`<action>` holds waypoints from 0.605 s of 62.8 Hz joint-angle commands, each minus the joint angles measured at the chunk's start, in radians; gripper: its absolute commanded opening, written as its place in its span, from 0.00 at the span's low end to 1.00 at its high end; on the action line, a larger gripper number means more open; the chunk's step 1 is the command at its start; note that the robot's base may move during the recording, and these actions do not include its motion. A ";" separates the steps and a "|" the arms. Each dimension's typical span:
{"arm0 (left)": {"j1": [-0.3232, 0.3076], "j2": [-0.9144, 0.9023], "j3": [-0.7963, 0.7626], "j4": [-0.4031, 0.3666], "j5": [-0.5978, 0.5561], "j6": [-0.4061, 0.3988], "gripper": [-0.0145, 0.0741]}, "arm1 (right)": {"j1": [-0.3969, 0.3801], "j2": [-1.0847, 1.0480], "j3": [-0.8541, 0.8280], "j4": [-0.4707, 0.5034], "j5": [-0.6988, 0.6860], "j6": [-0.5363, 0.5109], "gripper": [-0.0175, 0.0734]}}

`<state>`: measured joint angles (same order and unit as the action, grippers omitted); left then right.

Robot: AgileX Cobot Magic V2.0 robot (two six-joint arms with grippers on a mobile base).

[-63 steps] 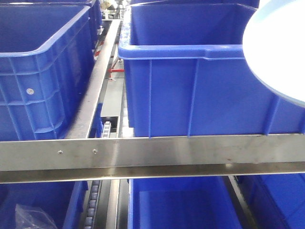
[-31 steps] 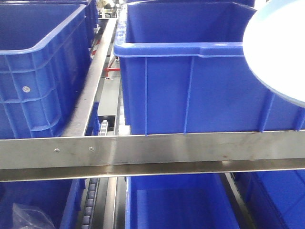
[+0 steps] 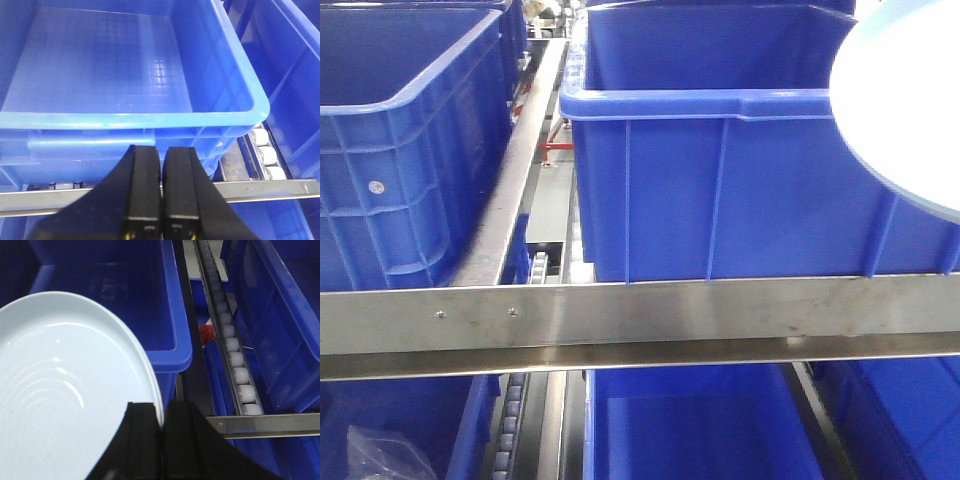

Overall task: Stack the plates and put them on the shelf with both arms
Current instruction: 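Raise the right gripper with the plates above the upper blue crate, then lower the plates into the blue crate and open the right gripper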

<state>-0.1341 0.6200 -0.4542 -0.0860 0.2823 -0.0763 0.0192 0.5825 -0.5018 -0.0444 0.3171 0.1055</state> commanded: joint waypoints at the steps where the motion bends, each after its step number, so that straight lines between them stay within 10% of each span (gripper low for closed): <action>1: -0.001 0.000 -0.028 -0.004 -0.084 -0.009 0.27 | -0.004 0.001 -0.033 -0.004 -0.105 -0.005 0.25; 38: -0.001 0.000 -0.028 -0.004 -0.084 -0.009 0.27 | -0.001 0.063 -0.076 0.004 -0.148 -0.005 0.25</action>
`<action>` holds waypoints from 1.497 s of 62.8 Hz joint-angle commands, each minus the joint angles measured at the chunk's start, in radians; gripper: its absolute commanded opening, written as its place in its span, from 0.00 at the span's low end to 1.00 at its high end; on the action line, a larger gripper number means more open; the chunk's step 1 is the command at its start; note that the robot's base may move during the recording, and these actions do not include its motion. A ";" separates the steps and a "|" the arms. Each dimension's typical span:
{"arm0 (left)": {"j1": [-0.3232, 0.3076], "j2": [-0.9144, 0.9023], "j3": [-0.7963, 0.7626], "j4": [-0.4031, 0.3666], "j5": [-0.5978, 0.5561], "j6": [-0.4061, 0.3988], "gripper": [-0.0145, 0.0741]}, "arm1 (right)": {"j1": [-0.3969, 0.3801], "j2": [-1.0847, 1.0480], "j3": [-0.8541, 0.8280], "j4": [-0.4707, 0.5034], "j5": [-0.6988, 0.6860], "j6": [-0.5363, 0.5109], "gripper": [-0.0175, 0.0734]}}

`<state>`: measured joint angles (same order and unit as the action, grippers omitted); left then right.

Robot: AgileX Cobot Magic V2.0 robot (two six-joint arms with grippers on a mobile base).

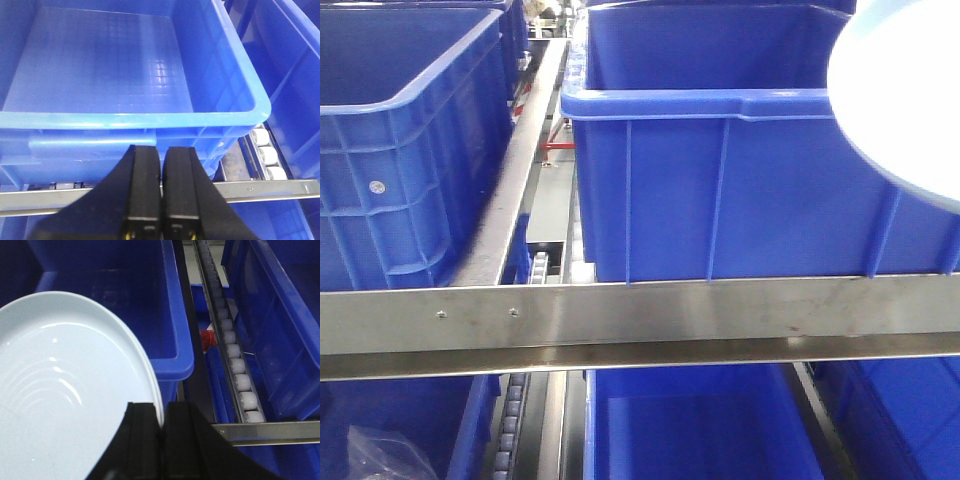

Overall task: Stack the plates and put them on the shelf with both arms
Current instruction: 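Lower the plates into the blue crate and open the right gripper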

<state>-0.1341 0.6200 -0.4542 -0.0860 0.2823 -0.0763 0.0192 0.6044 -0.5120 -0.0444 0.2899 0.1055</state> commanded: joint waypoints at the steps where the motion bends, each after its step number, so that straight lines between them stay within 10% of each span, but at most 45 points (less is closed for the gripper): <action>1: -0.001 0.000 -0.028 -0.004 -0.084 -0.009 0.27 | -0.001 0.059 -0.075 0.006 -0.121 -0.005 0.25; 46: -0.001 0.000 -0.028 -0.004 -0.084 -0.009 0.27 | 0.099 0.847 -0.795 0.092 -0.150 -0.005 0.25; 66: -0.001 0.000 -0.028 -0.004 -0.084 -0.009 0.27 | 0.131 1.007 -0.917 0.092 -0.161 -0.005 0.81; 82: -0.001 0.000 -0.028 -0.004 -0.084 -0.009 0.27 | 0.130 0.954 -0.891 0.092 -0.128 -0.005 0.75; 94: -0.001 0.000 -0.028 -0.004 -0.084 -0.009 0.27 | 0.126 0.756 -0.706 0.092 -0.203 -0.005 0.28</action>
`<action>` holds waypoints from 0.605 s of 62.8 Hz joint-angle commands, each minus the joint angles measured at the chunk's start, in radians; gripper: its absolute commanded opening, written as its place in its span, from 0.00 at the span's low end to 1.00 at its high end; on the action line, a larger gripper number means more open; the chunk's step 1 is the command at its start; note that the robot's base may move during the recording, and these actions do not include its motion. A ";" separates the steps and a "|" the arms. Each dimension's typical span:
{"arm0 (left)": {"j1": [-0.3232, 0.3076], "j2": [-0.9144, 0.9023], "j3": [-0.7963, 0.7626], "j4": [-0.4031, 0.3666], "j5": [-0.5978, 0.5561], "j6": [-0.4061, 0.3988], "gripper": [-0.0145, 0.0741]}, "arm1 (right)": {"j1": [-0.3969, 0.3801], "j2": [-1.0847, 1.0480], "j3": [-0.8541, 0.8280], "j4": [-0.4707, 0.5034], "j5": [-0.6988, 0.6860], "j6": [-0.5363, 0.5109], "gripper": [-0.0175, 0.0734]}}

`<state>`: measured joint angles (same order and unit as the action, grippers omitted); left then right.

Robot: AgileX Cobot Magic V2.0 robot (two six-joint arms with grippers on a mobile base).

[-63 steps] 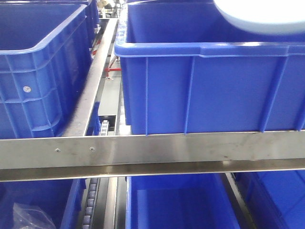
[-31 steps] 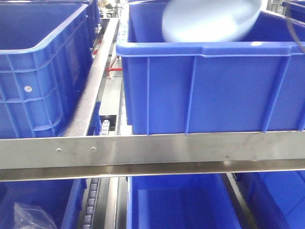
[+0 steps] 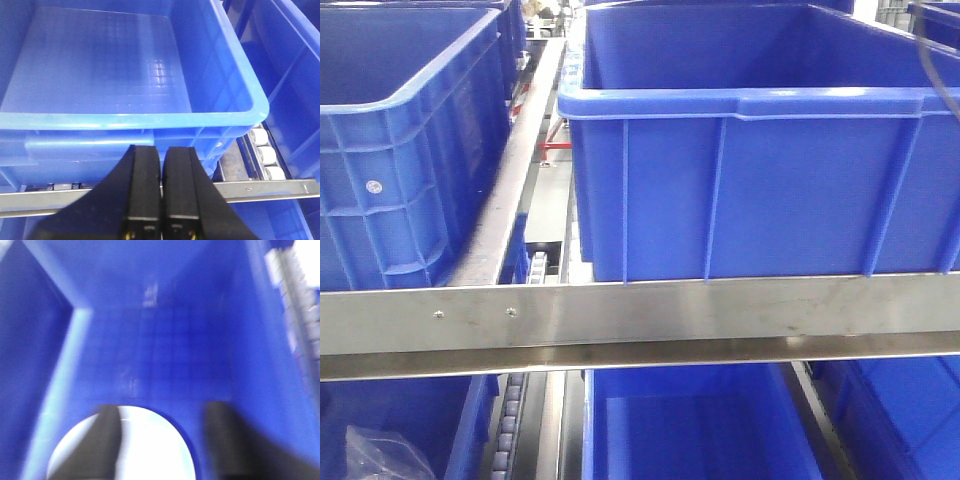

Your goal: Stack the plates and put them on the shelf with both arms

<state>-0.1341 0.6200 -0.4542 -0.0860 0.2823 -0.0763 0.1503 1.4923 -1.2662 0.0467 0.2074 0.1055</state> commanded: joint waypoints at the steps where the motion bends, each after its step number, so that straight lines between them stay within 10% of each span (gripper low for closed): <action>1: -0.001 0.000 -0.028 -0.004 -0.084 -0.009 0.27 | -0.005 -0.149 0.066 0.000 -0.128 -0.006 0.23; 38: -0.001 0.000 -0.028 -0.004 -0.084 -0.009 0.27 | -0.003 -0.672 0.585 -0.016 -0.250 -0.006 0.25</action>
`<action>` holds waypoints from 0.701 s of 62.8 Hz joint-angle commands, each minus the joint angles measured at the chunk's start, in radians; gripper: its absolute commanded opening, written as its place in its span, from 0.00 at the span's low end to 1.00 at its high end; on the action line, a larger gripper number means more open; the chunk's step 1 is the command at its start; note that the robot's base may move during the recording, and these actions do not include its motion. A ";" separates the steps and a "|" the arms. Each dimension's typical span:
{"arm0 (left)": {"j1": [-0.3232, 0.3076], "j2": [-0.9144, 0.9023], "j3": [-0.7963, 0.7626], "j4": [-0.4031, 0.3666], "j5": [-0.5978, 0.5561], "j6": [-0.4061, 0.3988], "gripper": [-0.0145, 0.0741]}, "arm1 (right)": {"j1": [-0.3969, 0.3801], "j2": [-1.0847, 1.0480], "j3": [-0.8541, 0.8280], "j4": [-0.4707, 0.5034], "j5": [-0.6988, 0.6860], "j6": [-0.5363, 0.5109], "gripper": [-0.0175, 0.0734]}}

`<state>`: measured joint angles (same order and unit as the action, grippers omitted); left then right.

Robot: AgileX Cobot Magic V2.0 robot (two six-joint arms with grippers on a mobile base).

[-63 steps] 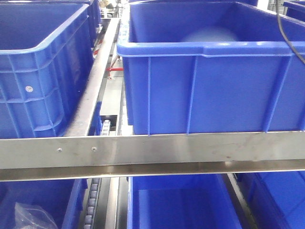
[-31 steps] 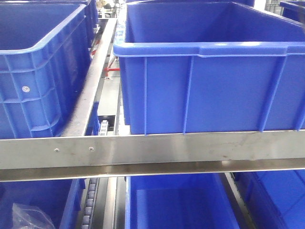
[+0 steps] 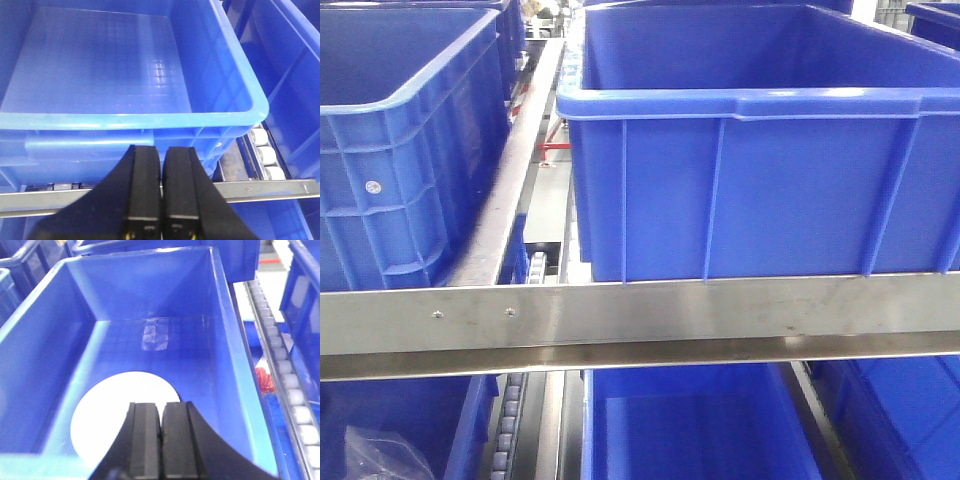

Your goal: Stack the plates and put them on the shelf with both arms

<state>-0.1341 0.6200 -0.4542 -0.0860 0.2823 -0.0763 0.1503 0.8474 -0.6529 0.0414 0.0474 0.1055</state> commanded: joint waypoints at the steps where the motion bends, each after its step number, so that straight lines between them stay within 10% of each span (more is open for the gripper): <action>1: -0.001 0.000 -0.028 -0.004 -0.084 -0.009 0.27 | -0.003 -0.027 -0.028 -0.011 -0.090 -0.006 0.25; 44: -0.001 0.000 -0.028 -0.004 -0.084 -0.009 0.27 | 0.010 -0.214 0.076 -0.011 -0.072 -0.006 0.25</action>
<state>-0.1341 0.6200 -0.4542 -0.0860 0.2823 -0.0763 0.1741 0.7099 -0.6000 0.0414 0.0525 0.1055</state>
